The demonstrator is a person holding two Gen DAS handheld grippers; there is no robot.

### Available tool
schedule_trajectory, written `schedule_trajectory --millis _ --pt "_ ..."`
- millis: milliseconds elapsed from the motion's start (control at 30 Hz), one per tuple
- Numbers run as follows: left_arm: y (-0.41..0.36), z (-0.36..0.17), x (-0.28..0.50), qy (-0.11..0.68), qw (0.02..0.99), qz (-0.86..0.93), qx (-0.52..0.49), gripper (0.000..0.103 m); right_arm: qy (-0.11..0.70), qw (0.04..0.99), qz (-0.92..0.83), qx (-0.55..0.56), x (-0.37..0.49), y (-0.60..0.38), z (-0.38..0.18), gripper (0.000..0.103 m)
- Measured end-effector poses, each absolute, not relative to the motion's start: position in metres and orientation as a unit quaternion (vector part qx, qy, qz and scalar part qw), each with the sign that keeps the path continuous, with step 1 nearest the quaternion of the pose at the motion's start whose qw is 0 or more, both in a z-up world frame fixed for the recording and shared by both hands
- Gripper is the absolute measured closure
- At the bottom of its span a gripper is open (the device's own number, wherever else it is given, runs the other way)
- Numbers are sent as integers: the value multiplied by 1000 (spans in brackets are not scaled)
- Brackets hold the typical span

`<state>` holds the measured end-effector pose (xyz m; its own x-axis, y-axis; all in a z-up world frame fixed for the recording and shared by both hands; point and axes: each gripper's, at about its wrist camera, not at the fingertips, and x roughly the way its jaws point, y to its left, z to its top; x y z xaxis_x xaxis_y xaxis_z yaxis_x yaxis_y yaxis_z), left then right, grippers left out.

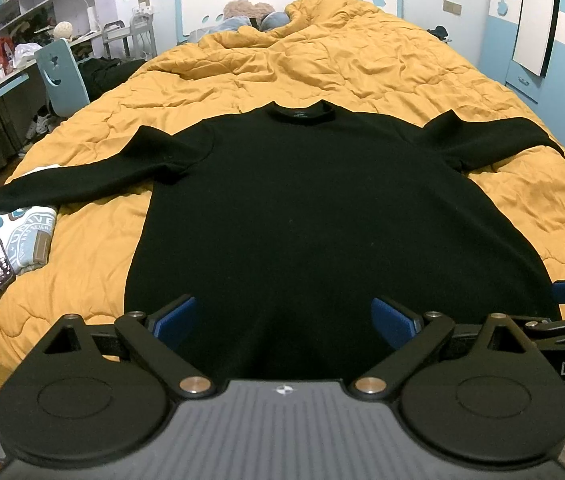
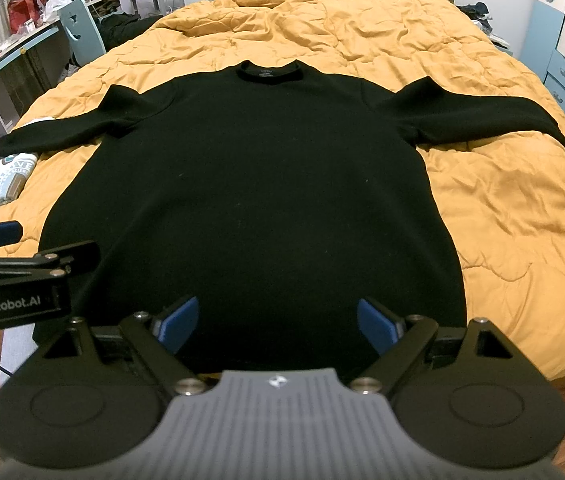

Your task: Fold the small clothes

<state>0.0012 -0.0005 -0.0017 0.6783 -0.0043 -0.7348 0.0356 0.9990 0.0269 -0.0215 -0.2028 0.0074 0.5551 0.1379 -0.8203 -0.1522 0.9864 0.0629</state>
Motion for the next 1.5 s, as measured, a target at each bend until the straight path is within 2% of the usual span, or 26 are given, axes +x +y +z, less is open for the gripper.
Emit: schedule_trajectory --millis 1500 --pt "0 -1 2 403 915 -12 18 0 468 880 86 -9 -23 -197 3 20"
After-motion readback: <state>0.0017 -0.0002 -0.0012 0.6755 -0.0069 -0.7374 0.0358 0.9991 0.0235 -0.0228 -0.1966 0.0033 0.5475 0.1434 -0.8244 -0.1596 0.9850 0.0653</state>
